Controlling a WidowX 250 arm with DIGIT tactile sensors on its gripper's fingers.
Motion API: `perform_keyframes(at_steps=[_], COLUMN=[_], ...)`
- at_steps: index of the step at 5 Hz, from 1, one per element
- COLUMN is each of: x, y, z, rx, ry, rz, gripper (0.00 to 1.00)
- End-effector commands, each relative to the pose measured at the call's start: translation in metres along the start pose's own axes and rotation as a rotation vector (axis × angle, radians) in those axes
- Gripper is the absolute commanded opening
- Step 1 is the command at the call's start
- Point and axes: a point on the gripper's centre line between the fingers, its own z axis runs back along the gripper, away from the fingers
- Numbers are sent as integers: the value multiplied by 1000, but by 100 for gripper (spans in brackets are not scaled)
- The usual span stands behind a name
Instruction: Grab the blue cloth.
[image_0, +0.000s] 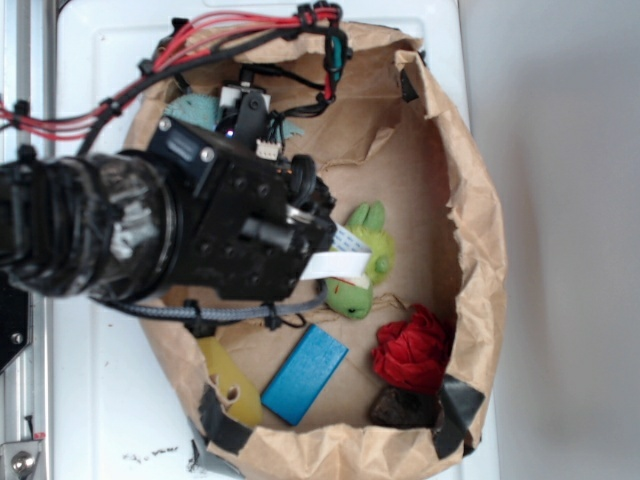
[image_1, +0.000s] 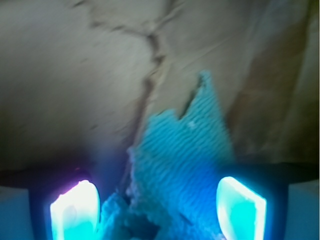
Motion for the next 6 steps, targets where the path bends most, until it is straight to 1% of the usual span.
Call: perform_keyframes(at_steps=[1,2,3,4,5,6], x=[-11,-16,-14,-7,-4,-5], y=[29,37,40,38,31,27], z=[47,47,38,28,17,7], rx=[-154,-171,-165,-167,-178,-185], ry=[-12,29,31,48,56,94], rz=[-33,-43,-33,-27,-48,-75], gripper=[100,100,100,100,100,100])
